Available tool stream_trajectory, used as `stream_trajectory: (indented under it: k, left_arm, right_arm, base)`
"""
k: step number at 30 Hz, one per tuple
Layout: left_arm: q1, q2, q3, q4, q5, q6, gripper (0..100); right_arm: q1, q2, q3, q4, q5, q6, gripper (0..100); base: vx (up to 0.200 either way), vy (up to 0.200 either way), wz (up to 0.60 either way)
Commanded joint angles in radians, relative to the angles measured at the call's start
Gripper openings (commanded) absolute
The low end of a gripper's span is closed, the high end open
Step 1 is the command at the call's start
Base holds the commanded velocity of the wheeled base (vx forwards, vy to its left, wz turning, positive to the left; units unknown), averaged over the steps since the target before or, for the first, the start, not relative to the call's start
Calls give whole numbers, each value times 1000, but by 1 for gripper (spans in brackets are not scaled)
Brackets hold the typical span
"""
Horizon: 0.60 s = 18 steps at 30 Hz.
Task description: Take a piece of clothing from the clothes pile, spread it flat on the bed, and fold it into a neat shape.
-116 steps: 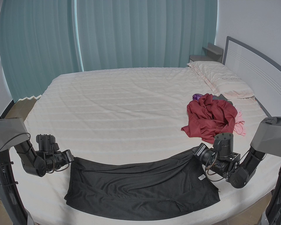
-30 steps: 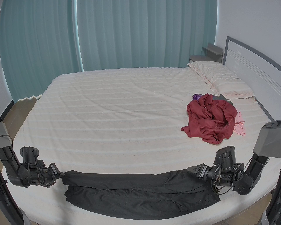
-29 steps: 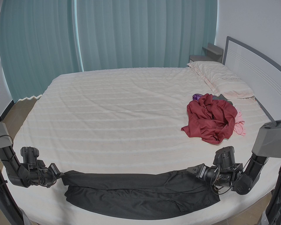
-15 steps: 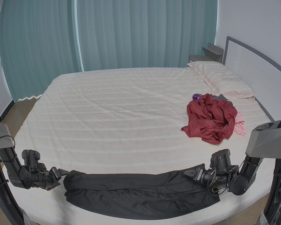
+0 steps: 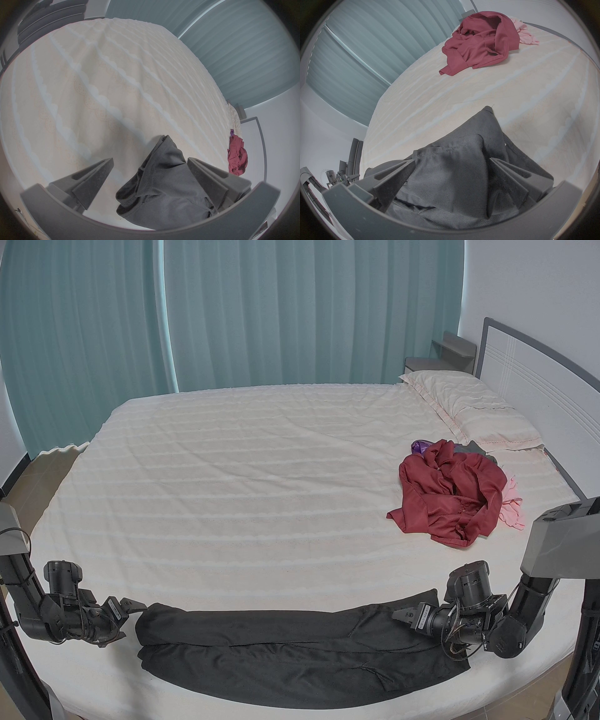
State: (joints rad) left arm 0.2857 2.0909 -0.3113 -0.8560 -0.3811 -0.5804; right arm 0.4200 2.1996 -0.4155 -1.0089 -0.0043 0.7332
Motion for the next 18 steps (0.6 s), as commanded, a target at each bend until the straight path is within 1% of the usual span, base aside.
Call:
stream_trajectory:
  k: [1, 8, 13, 15, 17, 18]
  left_arm:
    - [3, 5, 1, 0, -1, -1, 100]
    - [3, 6, 1, 0, -1, -1, 100]
    - [3, 6, 4, 0, -1, 1, 100]
    - [3, 6, 4, 0, -1, 1, 100]
    - [3, 6, 4, 0, -1, 1, 100]
    - [3, 6, 4, 0, -1, 1, 100]
  right_arm:
    - [-3, 11, -2, -2, 0, 2, 0]
    - [-7, -3, 3, -2, -8, 0, 0]
    - [-9, -80, 21, -3, -16, -1, 0]
    - [-20, -143, 44, -10, -20, -5, 0]
    - [-21, -159, 73, -10, -20, -28, 0]
    - [-21, -155, 89, -10, -19, -58, 0]
  base:
    - [0, 0, 0]
    - [0, 0, 0]
    - [0, 0, 0]
    - [0, 0, 0]
    - [0, 0, 0]
    - [0, 0, 0]
